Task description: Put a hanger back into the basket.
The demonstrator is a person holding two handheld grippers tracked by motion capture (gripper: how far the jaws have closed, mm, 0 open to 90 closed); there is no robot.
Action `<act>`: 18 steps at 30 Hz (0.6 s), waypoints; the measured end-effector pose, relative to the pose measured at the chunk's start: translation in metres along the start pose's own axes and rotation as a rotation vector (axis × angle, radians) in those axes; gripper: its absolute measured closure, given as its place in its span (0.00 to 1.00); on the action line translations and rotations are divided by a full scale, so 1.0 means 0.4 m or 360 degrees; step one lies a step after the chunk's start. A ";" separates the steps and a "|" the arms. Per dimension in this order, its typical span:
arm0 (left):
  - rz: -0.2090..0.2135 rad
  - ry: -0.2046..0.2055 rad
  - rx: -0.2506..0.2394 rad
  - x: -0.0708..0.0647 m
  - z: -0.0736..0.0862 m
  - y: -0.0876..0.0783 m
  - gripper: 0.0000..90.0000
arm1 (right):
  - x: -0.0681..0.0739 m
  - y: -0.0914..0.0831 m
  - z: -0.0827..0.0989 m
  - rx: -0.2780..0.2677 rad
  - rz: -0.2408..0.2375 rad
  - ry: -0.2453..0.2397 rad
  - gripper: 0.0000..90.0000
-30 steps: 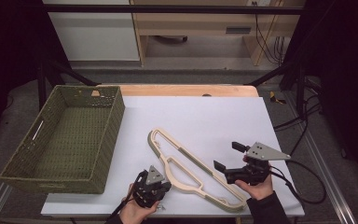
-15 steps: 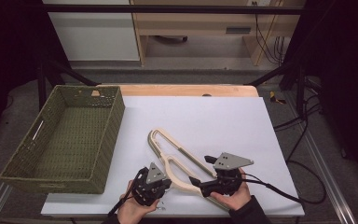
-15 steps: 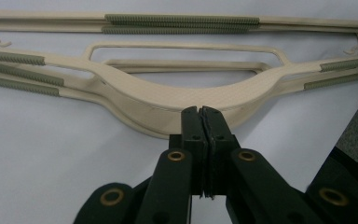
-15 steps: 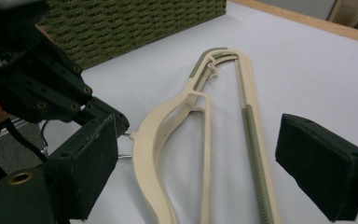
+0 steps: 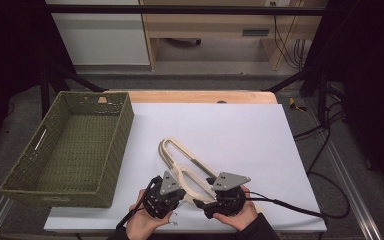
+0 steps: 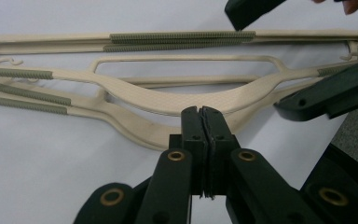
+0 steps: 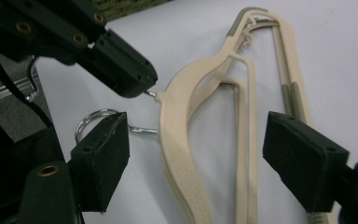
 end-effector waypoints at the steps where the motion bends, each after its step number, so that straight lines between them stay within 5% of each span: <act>1: -0.0002 0.0004 -0.0004 0.000 -0.002 -0.001 0.99 | 0.000 0.004 0.002 0.0012 -0.0004 -0.0010 0.31; 8: -0.0004 0.0016 -0.0006 0.001 -0.013 -0.006 0.99 | 0.012 0.043 0.011 0.0136 0.0071 -0.0105 0.48; 18: -0.0011 0.0025 0.0005 0.001 -0.012 -0.003 0.99 | 0.007 0.059 0.016 0.0175 0.0037 -0.0116 0.77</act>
Point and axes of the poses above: each handheld gripper's, and its own axes: y roughly forward along the jaws, z roughly out of its underside, x roughly to its left, the point moved 3 cm from there along y, roughly forward along the jaws, and after that the axes turned 15 degrees about -z, right-handed, at the moved point
